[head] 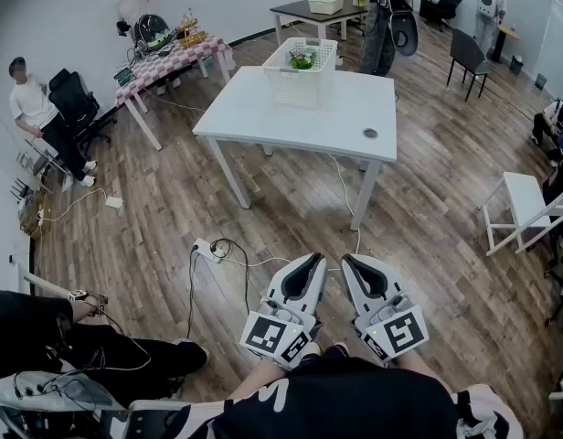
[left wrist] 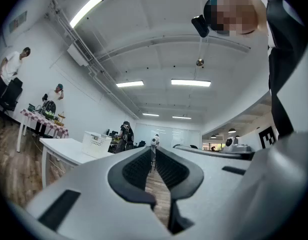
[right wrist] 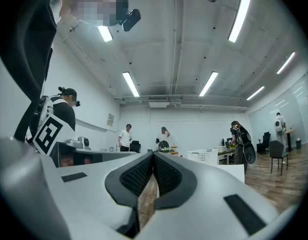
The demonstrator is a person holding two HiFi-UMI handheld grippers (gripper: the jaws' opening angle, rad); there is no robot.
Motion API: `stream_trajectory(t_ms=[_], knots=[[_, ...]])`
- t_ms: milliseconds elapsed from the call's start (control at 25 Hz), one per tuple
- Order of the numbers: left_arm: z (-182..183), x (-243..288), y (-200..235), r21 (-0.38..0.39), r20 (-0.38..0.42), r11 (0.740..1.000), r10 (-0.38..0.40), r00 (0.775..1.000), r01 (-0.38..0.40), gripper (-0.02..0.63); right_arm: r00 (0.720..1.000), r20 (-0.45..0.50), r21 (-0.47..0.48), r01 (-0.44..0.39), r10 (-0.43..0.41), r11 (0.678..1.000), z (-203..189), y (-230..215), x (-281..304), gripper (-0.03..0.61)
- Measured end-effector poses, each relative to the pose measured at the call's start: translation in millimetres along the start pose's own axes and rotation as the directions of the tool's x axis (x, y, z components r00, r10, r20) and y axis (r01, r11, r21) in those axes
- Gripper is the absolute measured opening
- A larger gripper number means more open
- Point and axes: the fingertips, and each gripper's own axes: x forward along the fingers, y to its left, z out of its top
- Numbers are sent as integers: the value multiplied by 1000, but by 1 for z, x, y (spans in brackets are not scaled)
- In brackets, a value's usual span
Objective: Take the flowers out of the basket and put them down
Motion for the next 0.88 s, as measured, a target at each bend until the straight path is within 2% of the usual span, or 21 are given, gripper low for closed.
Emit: stream_trajectory(t_ms=[600, 880], knots=[[3, -4, 0, 13, 4, 1000, -8, 1000, 8, 32, 1000, -3, -9, -3, 3, 1000, -3, 6, 2, 17], [7, -10, 9, 12, 7, 1000, -15, 1000, 15, 32, 1000, 17, 27, 24, -24, 999, 0, 9, 8, 18]])
